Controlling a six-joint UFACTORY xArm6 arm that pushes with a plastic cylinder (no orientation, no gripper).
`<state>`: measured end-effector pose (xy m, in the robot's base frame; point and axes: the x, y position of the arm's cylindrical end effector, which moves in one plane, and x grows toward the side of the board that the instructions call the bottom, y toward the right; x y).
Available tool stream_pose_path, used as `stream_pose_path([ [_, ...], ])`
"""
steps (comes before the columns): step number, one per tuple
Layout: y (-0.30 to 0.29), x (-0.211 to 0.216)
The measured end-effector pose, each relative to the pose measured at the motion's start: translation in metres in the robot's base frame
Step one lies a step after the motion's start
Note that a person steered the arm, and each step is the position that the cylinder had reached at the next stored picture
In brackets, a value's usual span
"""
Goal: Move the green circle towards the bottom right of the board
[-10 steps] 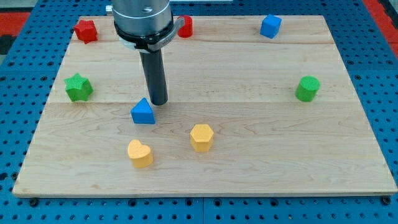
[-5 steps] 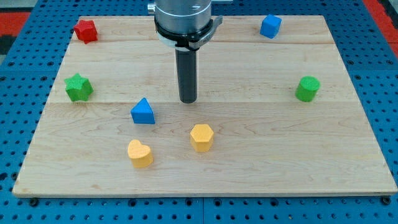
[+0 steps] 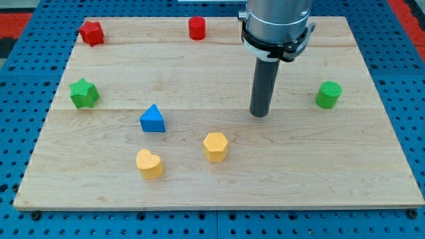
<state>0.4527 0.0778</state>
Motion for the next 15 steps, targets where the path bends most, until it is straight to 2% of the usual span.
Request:
stream_pose_path([
  [1,0.005,0.000],
  [3,0.049,0.017],
  [8,0.154,0.026],
  [9,0.148,-0.004],
  [10,0.172,-0.063],
  [11,0.114,-0.080],
  [12,0.110,-0.038],
  [13,0.133,-0.015],
  [15,0.135,0.014],
])
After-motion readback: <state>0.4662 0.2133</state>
